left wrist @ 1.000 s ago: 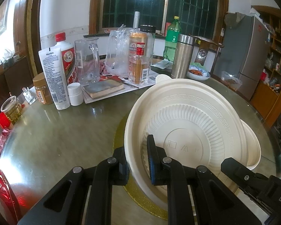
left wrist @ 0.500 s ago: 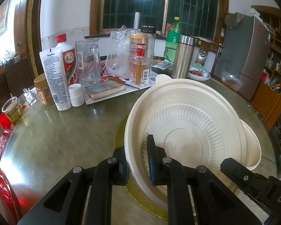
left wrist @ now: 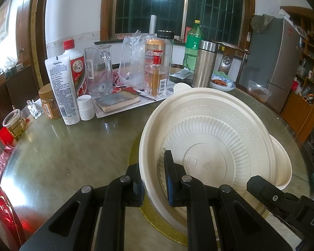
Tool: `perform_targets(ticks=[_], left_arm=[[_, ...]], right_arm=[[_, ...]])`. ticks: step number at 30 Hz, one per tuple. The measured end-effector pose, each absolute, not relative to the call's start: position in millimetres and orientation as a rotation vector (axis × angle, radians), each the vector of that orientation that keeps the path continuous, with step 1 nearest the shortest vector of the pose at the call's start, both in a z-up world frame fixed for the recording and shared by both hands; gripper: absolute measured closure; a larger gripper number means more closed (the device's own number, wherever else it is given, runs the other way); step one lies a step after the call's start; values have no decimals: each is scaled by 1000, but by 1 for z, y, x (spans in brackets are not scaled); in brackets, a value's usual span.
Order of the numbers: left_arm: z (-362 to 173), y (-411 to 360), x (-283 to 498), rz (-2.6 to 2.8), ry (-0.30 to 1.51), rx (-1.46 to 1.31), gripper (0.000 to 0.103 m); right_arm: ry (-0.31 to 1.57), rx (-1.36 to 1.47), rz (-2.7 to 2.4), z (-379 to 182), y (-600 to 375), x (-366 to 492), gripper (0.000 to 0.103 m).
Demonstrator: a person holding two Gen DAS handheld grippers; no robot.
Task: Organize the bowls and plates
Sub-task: 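Carry the cream bowls with both tools toward the red plate stack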
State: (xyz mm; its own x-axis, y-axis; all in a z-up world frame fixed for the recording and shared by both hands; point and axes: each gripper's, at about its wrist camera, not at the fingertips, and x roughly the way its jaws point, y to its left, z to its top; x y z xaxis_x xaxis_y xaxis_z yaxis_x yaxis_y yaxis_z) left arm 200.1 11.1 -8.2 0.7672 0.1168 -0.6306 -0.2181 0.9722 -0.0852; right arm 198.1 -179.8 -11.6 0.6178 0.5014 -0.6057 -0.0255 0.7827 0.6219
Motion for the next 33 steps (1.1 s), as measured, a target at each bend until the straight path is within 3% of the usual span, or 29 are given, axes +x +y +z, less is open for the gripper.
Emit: perform_targets(ticks=[11,22,33], left_arm=[[16,8,189,222,605,-116,88],[58,53,117,388,525,-87,86],[62,104,52,473,530,-131,84]], right_arm=[[792,606,366,14,-180,191,89],[760,508,563,52,-128,158,89],[791,406,700,61,-66,111,89]])
